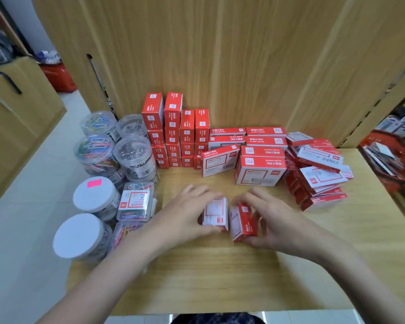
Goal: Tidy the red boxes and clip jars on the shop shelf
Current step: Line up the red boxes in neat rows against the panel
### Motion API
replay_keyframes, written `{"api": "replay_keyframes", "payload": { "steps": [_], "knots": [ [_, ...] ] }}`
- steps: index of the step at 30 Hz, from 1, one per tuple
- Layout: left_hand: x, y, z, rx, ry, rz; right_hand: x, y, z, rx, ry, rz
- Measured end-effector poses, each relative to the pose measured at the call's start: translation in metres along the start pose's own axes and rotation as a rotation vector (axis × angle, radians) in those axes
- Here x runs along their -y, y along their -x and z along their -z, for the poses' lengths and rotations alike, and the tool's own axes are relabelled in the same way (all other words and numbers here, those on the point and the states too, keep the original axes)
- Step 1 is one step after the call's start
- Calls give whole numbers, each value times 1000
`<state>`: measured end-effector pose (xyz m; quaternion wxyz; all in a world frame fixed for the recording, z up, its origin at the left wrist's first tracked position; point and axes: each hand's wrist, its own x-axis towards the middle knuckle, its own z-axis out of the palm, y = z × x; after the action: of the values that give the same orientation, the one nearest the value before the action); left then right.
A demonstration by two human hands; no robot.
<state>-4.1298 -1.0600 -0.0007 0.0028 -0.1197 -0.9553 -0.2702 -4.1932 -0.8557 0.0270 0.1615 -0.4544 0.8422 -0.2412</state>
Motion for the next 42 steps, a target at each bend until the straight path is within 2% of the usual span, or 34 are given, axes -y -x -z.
{"api": "replay_keyframes", "payload": {
  "steps": [3, 6, 9, 13, 18, 20, 24, 28, 33, 35, 37, 40, 42],
  "knots": [
    [2, 5, 1, -55, 212, 104, 2, -9, -7, -78, -78, -15],
    [0, 9, 1, -48, 298, 110, 4, -19, -11, -106, -127, -28],
    [-2, 11, 5, -105, 329, 158, 4, -24, -13, -105, -100, 0],
    [-1, 15, 20, -125, 91, 216, 0, -27, -10, -123, -119, -14],
    [-2, 10, 22, 30, -153, 223, 9, -38, -12, -95, -160, 66],
    [-3, 8, 18, 24, -90, 214, 11, -42, -15, -103, -146, 92],
    [3, 10, 16, -56, 199, 222, 8, -44, -18, -126, -190, 82],
    [6, 10, 17, -62, 214, 195, 4, -48, -24, -102, -192, 95],
    [4, 15, 19, -70, 304, 153, 5, -53, -35, -170, 10, 196],
    [5, 16, 32, -160, 209, 79, 7, -55, -25, -212, -11, 213],
    [3, 17, 53, -321, 131, 22, 13, -58, -2, -270, -101, 225],
    [1, 9, 85, -600, -6, 30, 26, -68, 47, -377, -205, 230],
    [3, 1, 101, -684, -112, 49, 35, -82, 76, -443, -185, 254]
  ]
}}
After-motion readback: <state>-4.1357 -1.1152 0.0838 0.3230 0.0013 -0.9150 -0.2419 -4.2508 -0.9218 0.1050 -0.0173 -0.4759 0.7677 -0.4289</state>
